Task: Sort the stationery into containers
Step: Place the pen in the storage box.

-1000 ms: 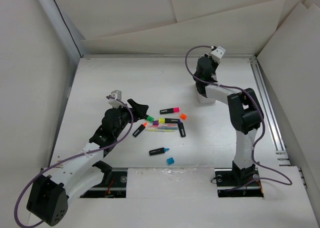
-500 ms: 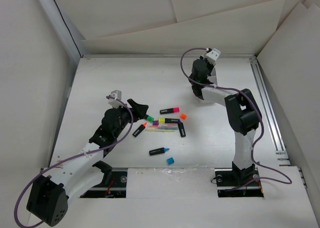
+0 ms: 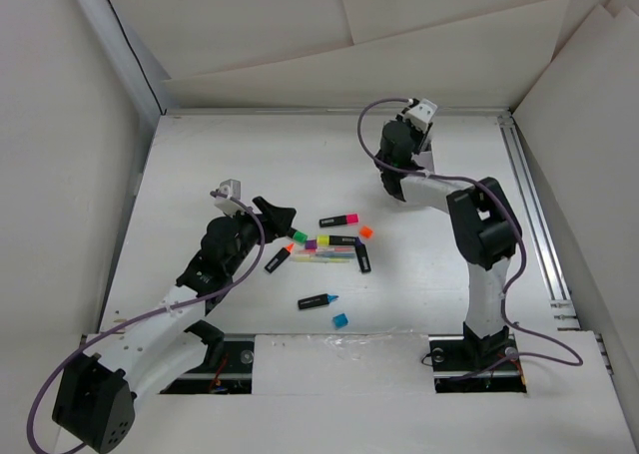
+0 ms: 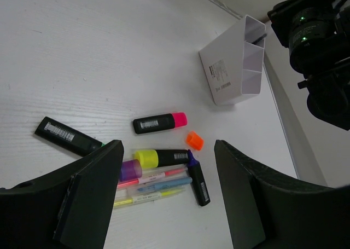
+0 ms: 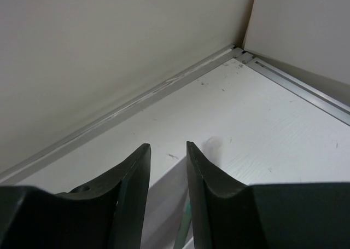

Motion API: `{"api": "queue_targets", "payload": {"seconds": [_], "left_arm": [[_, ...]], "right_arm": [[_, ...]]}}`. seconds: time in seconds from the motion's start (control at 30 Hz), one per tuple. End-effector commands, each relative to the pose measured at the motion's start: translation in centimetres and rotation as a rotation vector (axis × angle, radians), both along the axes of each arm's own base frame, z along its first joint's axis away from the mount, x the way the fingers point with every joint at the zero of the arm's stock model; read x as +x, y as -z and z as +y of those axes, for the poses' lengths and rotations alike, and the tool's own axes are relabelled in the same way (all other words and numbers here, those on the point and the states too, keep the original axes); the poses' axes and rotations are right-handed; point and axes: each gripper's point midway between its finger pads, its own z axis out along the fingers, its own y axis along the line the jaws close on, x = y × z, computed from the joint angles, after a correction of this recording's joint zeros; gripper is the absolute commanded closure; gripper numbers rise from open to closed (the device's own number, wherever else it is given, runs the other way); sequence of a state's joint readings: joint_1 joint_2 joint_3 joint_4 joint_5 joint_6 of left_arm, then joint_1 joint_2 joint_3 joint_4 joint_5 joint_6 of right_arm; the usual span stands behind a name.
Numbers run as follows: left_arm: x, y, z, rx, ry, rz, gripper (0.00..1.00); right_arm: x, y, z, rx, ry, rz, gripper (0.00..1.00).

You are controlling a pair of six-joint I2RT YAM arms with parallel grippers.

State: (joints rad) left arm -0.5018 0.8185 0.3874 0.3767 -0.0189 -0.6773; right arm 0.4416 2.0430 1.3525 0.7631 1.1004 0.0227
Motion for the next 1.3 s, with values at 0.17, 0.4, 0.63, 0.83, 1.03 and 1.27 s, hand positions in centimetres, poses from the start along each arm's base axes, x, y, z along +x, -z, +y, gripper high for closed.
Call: {"api": "queue_targets", "payload": {"seconds": [0.17,0.4,0.63,0.83,1.03,1.27], "left_arm": [[0.2,-1.6,0.1,-0.013,0.000,-0.054,0.36],[0.3,-1.6,0.4,-0.009,-0.020,-0.053,0.36],[0.5,-1.5,0.9,0.010,-0.047,-0.047,0.37],[0.8,-2.0,1.5,0.011,-0.085,-0.058,0.38],[1.2,-1.9,2.4,0.033,-0.132,-0.056,0.38],[1.5,-1.9,3.1,0.054,-0.174,-0.053,0.38]], "right_arm": [[-2.3,-3.3,1.8,0.033,-0.039,-0.066,0.56],[-5.4,-5.4,8.9,0.120,-0.405,0.027,0.75],[-16.2,-2.8,20.7,0.270,-1.074,0.225,1.00],[-24.5,3.1,23.9,0.231,-1.274,0.506,1.00],[-28.9,9.2,25.6,0.194,-1.322,0.717,0.80],[-29.7,12.2,27.1,0.155,-1.310,0.789,0.68]]}}
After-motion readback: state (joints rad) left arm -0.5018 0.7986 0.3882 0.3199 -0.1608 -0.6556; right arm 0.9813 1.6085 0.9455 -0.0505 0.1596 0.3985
